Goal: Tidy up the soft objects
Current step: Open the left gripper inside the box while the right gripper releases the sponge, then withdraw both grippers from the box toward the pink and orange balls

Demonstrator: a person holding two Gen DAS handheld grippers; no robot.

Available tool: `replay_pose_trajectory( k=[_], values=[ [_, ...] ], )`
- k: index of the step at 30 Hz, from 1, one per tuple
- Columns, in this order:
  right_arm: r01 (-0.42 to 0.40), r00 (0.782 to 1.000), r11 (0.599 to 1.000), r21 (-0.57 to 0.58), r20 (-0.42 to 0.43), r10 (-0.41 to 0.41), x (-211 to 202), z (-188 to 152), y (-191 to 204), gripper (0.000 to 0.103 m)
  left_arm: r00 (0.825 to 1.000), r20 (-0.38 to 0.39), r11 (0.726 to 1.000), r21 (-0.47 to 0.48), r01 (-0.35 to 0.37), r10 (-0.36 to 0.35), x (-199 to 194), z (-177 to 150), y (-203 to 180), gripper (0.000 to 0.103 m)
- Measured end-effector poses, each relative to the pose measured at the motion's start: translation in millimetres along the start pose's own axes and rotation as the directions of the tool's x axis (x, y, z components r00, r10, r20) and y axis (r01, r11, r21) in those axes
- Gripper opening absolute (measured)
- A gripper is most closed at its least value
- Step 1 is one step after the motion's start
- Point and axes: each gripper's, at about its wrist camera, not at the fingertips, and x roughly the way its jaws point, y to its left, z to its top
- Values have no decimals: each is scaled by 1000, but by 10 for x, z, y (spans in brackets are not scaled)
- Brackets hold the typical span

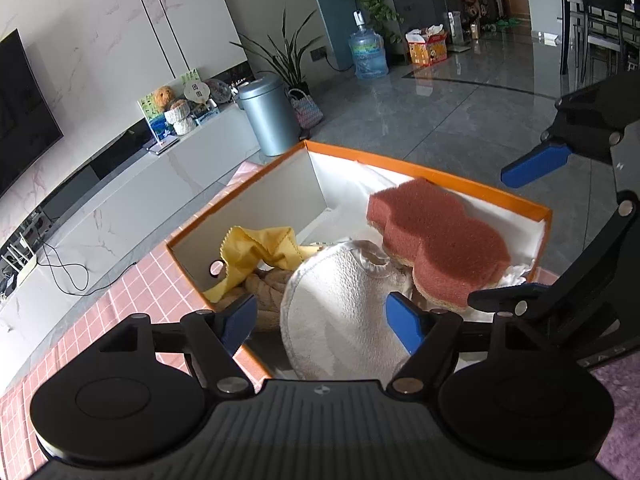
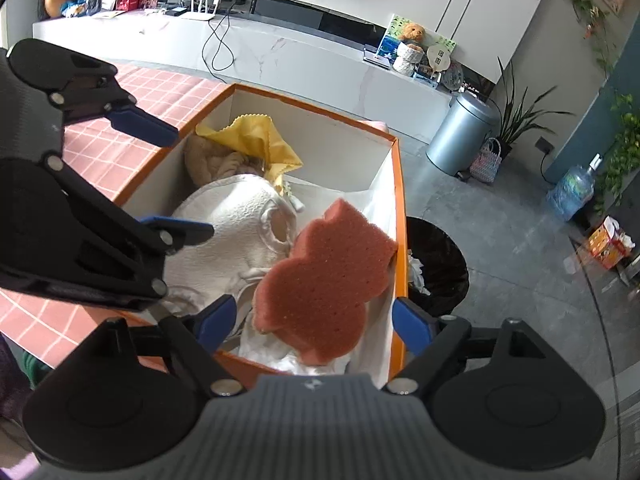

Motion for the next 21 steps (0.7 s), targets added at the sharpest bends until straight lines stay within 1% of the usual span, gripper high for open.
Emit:
replay_pose_trajectory(
  k=[4,6,9,11,14,16,19,21],
  values=[
    [22,1000,999,23,13,-22,-83,-16,4,91,999,28,999,-38,29,-28,-157,-1,100,86],
    [21,999,998,60,33,-23,-140,-27,-16,91,998,43,996,-70,52,-49,-242,-12,166,86],
    [-2,998,993,115,57,-5,-242,-46,-40,92,991,110,987,-135,91,-77,-397,-98,274,86],
    [19,996,990,140,84,-31,-321,-62,-5,94,984,152,973,-196,123,-94,-498,-173,371,86],
    [37,987,982,184,145,-65,-435,-98,80,94,976,203,955,-266,136,-82,-637,-292,491,86],
    [50,980,975,217,175,-89,-492,-118,141,94,969,240,950,-284,132,-63,-731,-382,539,86],
    [87,963,963,255,225,-147,-570,-141,303,97,961,276,947,-301,112,-26,-865,-517,590,86],
    [99,950,956,277,259,-174,-614,-154,431,97,956,294,936,-337,101,3,-951,-628,653,86]
  ],
)
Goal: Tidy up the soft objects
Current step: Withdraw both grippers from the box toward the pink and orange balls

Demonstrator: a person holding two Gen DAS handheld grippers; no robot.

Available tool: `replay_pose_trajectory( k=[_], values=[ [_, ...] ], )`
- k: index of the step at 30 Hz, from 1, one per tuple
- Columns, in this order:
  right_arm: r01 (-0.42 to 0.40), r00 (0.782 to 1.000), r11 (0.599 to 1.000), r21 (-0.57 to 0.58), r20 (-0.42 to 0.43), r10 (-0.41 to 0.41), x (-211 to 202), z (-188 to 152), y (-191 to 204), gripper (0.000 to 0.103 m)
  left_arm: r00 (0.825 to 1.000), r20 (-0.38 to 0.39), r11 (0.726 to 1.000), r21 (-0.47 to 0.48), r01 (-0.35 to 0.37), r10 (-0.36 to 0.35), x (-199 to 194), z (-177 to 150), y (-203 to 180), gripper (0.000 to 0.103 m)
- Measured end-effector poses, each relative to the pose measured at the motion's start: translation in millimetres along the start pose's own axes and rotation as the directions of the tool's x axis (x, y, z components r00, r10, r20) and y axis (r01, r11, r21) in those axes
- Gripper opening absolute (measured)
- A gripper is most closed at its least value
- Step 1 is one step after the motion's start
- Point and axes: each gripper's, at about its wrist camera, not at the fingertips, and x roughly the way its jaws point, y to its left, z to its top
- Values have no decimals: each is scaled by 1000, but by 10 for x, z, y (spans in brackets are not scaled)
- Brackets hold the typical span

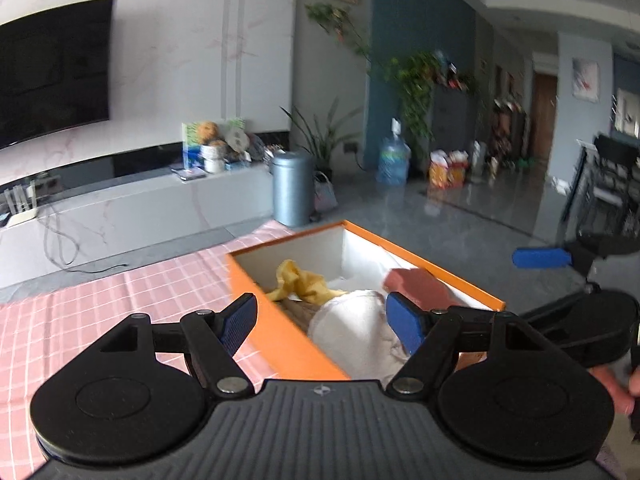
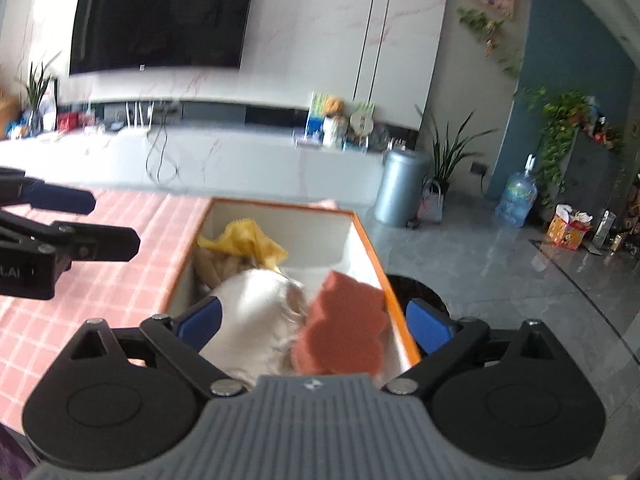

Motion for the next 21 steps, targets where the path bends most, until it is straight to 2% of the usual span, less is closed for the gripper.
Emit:
replay_pose_trajectory(
  k=[5,10,16,21],
  values=[
    [8,995,999,37,97,-12,-117,-90,373,97,996,56,993,-95,-70,76,-255,-162,252,86],
    [-8,988,997,79,156,-4,-115,-155,799,97,987,48,975,-170,-143,153,-428,-343,565,86],
    [-90,987,989,115,141,73,-33,-249,1268,97,968,25,939,-251,-237,251,-606,-638,927,86],
    [-104,991,991,83,98,96,127,-363,1621,97,952,-25,905,-305,-298,305,-685,-870,1191,86]
  ],
)
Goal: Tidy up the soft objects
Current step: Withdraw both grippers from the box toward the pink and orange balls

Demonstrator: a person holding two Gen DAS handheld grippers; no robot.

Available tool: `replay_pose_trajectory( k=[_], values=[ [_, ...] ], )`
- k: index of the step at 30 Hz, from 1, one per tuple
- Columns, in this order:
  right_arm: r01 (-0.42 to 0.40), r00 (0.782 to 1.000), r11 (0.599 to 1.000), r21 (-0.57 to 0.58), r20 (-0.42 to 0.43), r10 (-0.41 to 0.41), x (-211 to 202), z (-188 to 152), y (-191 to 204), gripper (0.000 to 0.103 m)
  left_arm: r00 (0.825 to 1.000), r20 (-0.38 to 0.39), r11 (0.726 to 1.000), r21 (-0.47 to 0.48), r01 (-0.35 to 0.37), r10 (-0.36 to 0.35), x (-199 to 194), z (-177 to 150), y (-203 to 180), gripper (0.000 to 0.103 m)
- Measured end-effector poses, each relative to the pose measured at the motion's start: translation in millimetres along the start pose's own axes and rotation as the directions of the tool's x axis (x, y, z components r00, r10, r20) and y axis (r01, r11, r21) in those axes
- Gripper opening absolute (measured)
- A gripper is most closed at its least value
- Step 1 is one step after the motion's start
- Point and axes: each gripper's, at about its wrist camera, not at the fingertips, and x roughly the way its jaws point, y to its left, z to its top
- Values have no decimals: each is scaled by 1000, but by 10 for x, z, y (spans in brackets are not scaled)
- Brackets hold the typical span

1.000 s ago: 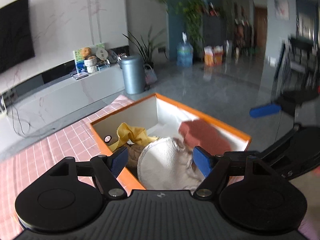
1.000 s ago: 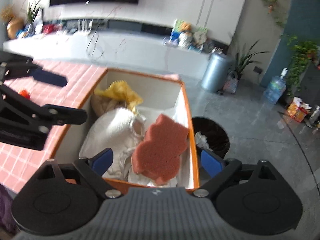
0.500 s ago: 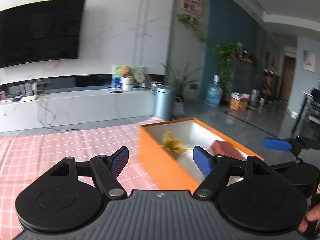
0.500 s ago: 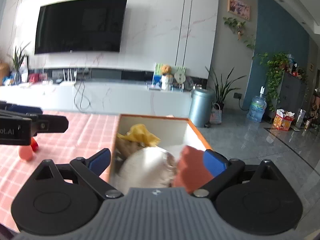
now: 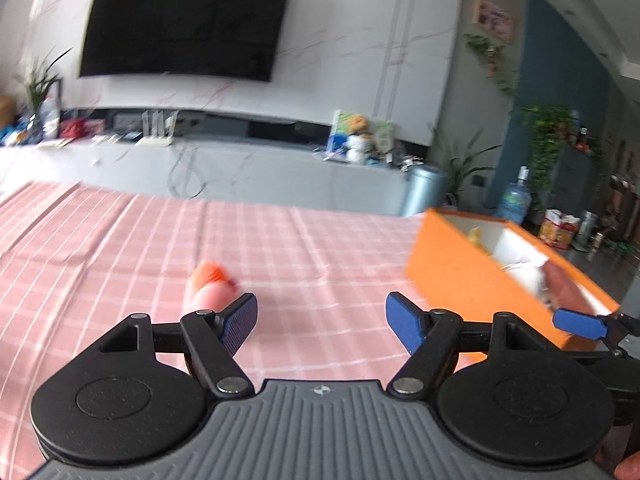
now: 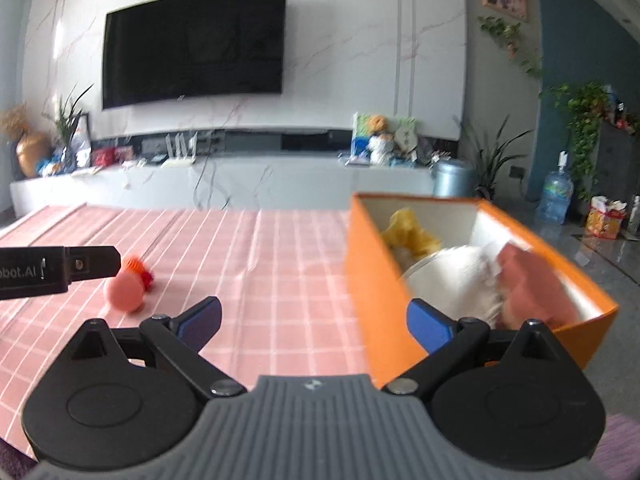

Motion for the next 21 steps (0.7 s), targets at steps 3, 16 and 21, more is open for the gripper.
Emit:
replay_pose_trajectory(
  k=[3,16,21],
  values=[
    [-22,999,1000,-20,-35,22,126,-73,164,97,1000,-16,999,-29,-26,26,21,-58,185,86],
    [-145,987,975,-168,-98,130,574,-186,758,77,991,-75,988,-102,-116,109,281,-178,727,82],
    [-187,979,961,-203,-122,165,845,-152,965,72,991,-77,984,-131,-123,114,407,-124,859,84]
  ],
)
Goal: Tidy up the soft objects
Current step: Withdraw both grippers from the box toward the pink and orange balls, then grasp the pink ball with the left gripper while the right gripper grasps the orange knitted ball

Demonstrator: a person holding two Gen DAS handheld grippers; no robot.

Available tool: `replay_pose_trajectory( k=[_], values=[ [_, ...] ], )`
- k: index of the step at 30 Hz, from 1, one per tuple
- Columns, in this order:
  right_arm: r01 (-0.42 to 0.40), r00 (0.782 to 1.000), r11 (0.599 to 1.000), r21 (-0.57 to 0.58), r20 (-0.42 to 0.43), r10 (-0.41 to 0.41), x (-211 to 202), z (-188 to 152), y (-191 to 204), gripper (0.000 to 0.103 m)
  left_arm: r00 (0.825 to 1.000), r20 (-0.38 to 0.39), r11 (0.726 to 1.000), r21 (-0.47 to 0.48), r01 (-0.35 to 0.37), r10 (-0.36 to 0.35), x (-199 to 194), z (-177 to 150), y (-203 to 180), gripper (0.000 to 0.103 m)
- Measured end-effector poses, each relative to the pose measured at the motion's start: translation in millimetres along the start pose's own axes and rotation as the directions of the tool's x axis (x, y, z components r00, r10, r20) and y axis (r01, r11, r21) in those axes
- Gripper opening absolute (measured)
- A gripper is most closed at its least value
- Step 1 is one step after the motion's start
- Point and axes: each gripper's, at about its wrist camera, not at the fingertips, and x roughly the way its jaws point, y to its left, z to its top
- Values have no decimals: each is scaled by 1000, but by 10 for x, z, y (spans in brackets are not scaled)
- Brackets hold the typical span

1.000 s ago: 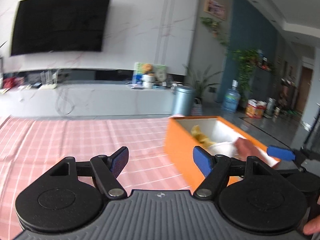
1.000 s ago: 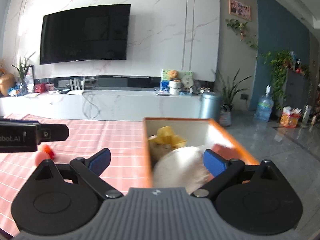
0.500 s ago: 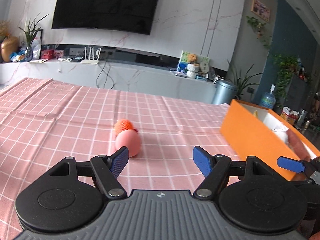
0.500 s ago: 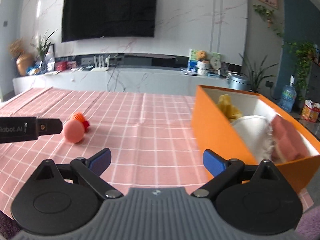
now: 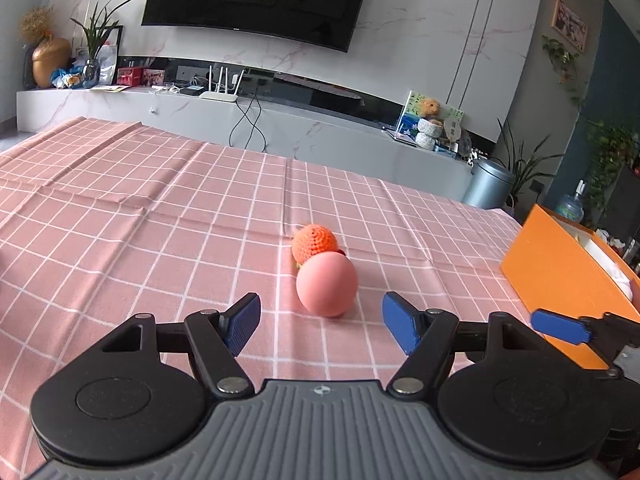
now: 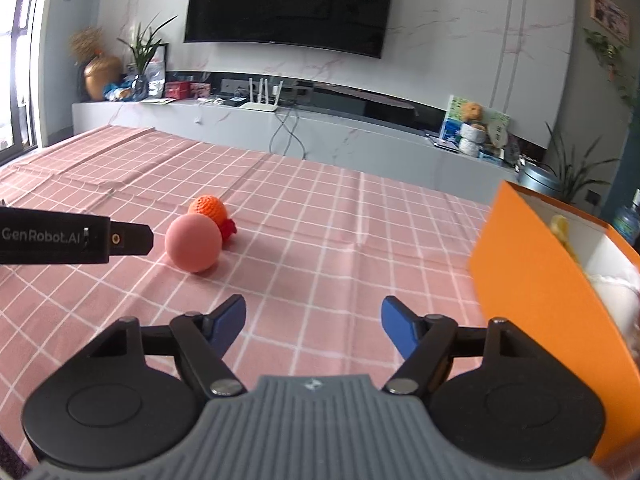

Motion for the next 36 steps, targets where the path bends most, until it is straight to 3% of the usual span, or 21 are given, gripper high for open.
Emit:
replay_pose_trajectory(
  k=[5,15,20,22,25,31,36],
  values=[
    [-21,1000,999,-26,-12,20,315,131,64,64,1000,-9,1000,-17,1,-1,190,98,17,86],
    [-65,997,997,-43,-38,63,878,299,69,62,996,-85,999,-35,14,-17,641,177,-52,86],
    [-75,996,996,-38,-46,73,990,273,40,62,993,-121,999,-43,6,-11,748,149,-44,76],
    [-83,995,996,-39,-52,81,1015,256,48,62,990,-137,999,-34,9,-13,764,134,-39,62],
    [-94,995,995,-37,-50,92,1029,248,72,62,990,-137,999,-23,30,-33,724,119,-56,54],
    [-130,991,991,-37,-25,129,987,321,133,62,997,-81,999,-29,-16,14,501,235,52,54],
    [-199,980,978,-62,-15,198,1044,420,291,56,994,-79,995,-49,-83,79,513,330,252,54]
  ],
)
